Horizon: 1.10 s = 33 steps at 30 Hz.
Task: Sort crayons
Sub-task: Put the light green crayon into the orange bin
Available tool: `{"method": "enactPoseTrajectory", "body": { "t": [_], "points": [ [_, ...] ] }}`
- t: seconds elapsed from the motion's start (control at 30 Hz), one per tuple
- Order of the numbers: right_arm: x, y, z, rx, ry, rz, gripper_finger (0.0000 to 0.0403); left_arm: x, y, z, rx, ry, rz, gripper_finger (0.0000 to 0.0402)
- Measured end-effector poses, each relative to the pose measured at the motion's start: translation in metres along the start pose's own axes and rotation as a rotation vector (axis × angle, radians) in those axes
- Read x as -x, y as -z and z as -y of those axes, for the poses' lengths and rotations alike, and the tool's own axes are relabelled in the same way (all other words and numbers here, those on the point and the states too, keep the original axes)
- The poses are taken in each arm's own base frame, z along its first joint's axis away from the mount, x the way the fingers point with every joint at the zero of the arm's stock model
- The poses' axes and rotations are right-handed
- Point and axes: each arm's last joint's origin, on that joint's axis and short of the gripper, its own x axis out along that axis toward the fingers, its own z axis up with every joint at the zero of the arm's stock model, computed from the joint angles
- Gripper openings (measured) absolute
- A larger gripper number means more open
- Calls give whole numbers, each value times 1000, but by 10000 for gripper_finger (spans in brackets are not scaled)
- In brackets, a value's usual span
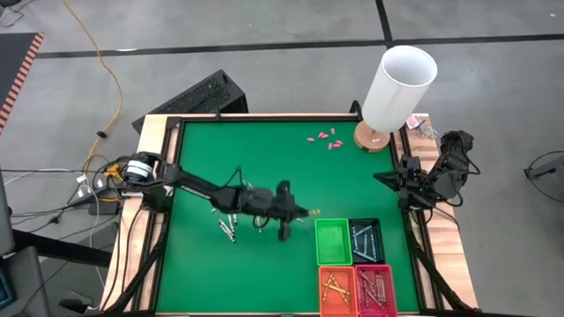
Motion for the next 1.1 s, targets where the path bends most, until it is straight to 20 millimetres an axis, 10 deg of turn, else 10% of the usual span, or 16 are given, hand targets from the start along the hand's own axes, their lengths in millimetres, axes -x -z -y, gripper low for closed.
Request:
{"method": "enactPoseTrajectory", "body": {
  "t": [0.43, 1.1],
  "points": [
    [0, 0, 0, -22, 0, 0, 0, -1, -58, 93, -178, 142, 168, 3],
    [0, 1, 1, -36, 6, -7, 0, -116, -26, 155, -302, 528, -95, 7]
  ]
}}
